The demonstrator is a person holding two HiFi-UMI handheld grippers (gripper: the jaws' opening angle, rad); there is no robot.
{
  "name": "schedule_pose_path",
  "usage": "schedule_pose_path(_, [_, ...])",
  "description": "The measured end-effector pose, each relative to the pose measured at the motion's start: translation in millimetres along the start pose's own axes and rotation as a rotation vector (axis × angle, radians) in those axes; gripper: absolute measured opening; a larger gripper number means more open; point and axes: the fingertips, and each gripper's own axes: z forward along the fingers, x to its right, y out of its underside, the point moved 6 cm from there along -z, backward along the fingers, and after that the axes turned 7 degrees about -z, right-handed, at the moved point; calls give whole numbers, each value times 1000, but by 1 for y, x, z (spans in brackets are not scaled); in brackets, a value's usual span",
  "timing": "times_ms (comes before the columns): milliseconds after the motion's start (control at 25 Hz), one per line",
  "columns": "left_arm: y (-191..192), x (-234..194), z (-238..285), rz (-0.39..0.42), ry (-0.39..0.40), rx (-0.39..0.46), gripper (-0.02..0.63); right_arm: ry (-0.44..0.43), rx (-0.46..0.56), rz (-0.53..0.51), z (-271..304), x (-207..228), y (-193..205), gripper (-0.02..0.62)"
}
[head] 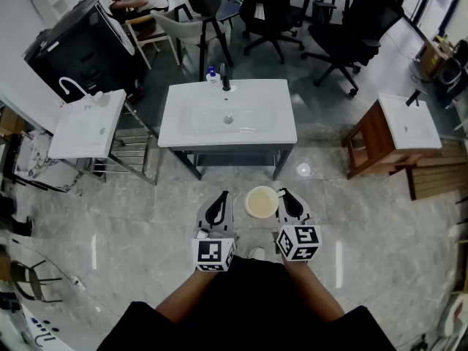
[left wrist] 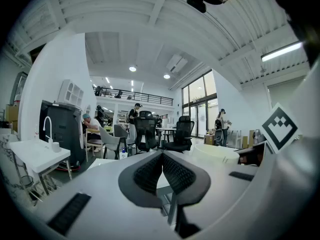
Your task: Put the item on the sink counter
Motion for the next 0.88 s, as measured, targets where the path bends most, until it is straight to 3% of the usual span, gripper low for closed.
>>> schedule_pose_path(480, [2,15,13,-10,9,43,12,-8,30,39,5,19,-1,46])
schedule_pose_path(880, [0,-23,91,22,74,48,12,24,56,20,81,34,-25,46])
